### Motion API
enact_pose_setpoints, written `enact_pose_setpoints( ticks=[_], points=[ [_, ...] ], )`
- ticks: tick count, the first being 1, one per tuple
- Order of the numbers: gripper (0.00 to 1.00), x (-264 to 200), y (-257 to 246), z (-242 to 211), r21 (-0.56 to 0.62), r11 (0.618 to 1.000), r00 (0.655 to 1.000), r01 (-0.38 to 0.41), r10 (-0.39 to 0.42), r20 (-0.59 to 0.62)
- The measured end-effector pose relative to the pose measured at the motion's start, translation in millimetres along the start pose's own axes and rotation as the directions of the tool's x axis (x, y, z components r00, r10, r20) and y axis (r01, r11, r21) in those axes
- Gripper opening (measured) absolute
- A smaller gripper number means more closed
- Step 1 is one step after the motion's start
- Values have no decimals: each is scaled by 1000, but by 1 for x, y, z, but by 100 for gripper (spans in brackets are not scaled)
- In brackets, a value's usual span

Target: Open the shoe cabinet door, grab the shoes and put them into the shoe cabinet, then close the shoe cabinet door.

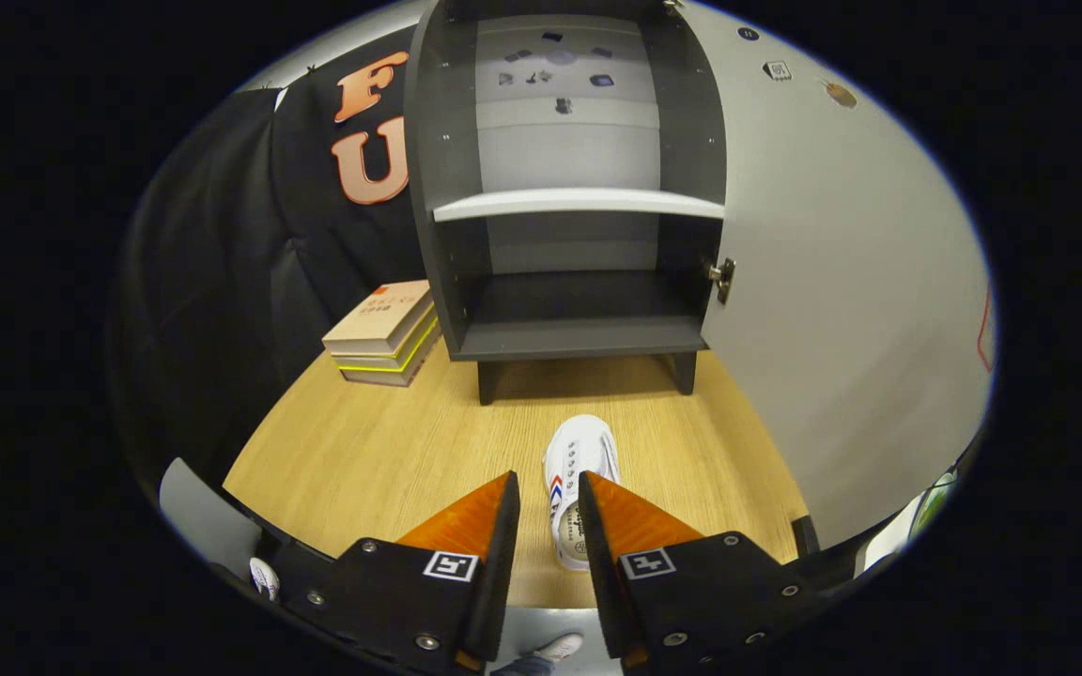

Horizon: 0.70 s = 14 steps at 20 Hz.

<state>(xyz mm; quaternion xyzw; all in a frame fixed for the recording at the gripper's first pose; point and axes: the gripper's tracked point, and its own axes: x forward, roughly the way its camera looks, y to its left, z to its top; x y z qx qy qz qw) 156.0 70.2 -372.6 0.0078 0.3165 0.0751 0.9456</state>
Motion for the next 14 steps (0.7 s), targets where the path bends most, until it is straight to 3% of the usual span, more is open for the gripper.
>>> enact_pose_setpoints(
  ticks=[6, 14],
  points=[
    [41, 64, -10, -60, 54, 998, 991, 14, -7, -130],
    [42, 112, -7, -93, 107, 994, 977, 8, 15, -212]
  ],
)
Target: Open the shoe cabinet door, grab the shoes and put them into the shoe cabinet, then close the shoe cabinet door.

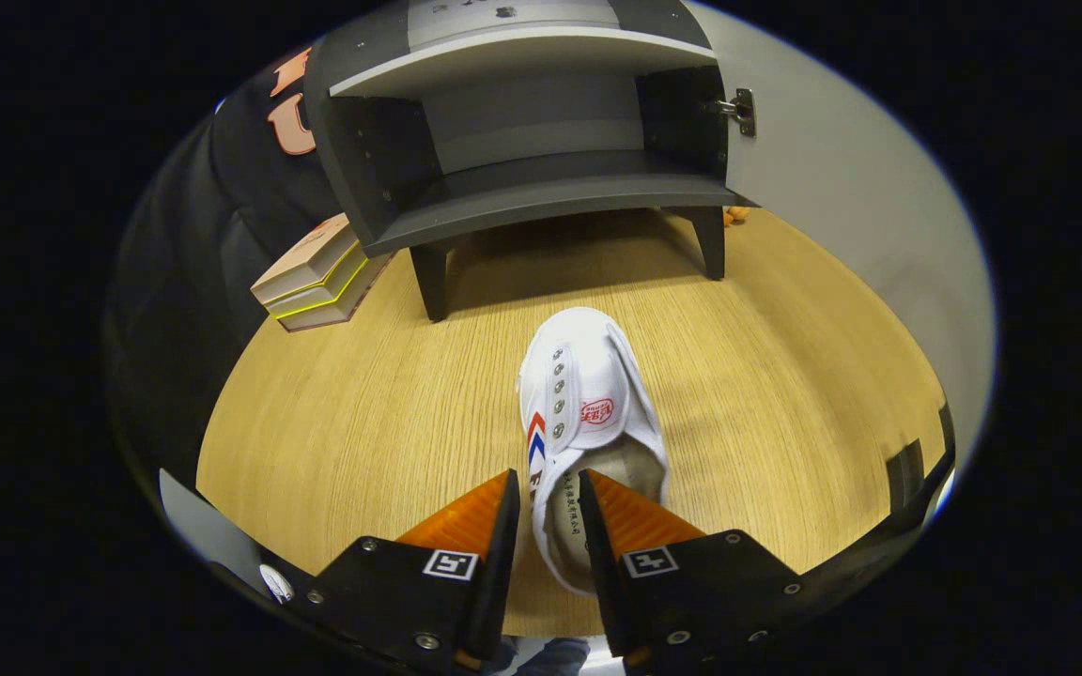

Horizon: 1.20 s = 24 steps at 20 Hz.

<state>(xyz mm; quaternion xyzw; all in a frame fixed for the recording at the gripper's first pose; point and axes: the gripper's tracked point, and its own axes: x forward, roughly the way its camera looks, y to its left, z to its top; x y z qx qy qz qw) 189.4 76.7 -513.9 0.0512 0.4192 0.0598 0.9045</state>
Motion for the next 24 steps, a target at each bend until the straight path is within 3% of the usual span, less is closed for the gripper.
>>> enact_pose_setpoints(
  ticks=[3, 6, 12, 24],
  points=[
    [41, 11, -1, 0, 4, 1000, 1000, -2, 2, -18],
    [20, 16, 5, -1, 8, 1000, 1000, -15, 15, -17],
    [2, 14, 4, 2, -20, 1000, 1000, -15, 15, -5],
    [0, -58, 3, 69, 8, 1000, 989, -23, 21, 149]
  ],
)
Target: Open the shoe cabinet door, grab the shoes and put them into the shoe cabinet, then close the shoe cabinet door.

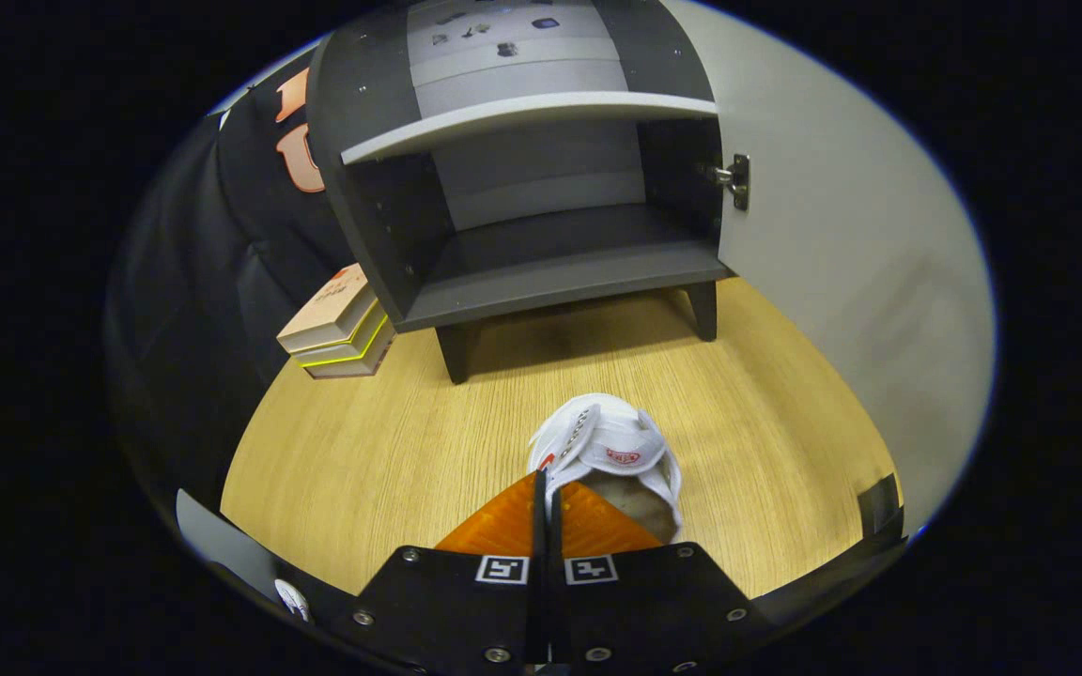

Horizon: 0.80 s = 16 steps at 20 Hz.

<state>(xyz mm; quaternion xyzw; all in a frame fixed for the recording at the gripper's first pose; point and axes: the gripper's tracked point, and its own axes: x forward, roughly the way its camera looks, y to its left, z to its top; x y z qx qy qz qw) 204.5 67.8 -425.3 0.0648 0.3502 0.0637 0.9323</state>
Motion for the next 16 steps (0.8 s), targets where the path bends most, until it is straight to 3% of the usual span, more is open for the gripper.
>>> enact_pose_setpoints(
  ticks=[7, 16],
  points=[
    [0, -61, 11, 68, -14, 1000, 992, -15, 17, 129],
    [0, -102, 36, 135, -67, 998, 971, -18, 34, 235]
  ],
)
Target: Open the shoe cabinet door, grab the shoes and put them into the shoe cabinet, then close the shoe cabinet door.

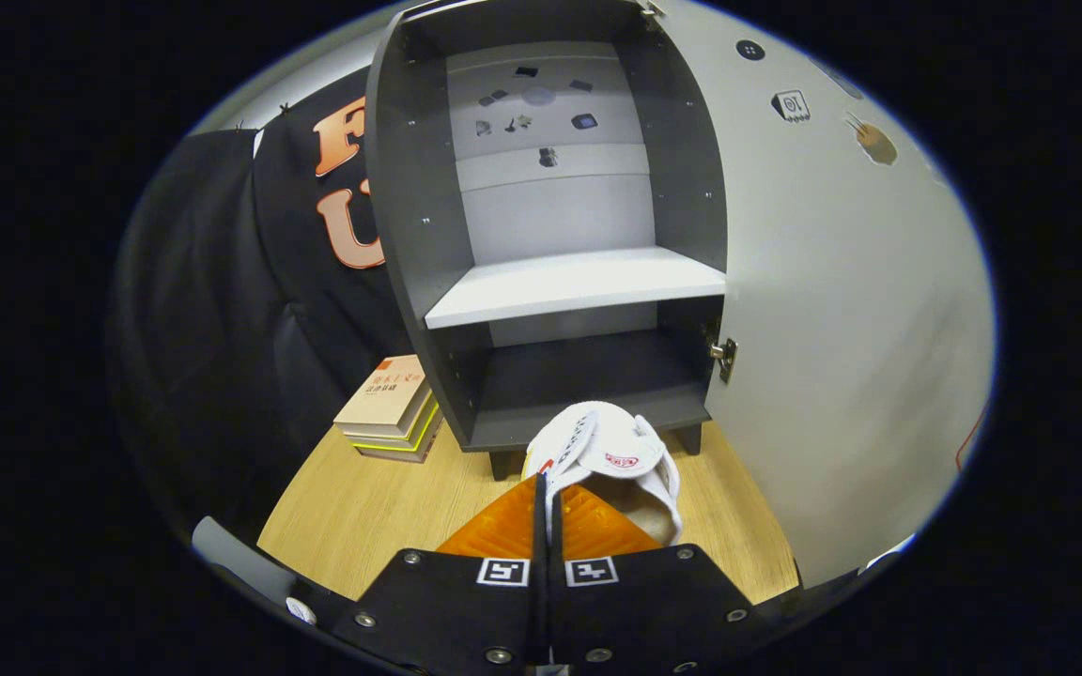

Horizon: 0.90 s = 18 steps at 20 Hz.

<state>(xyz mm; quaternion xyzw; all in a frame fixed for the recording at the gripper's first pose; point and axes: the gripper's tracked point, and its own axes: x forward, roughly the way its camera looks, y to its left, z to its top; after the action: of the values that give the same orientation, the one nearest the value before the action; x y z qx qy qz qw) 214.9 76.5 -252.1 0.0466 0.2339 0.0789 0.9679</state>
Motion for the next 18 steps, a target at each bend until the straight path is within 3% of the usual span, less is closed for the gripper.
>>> enact_pose_setpoints(
  ticks=[9, 15, 18],
  points=[
    [0, 6, 13, 118, -69, 997, 988, -24, 35, 151],
    [0, 55, 13, 184, -114, 992, 978, -45, 68, 199],
    [0, 100, 10, 199, -136, 990, 978, -42, 69, 197]
  ],
)
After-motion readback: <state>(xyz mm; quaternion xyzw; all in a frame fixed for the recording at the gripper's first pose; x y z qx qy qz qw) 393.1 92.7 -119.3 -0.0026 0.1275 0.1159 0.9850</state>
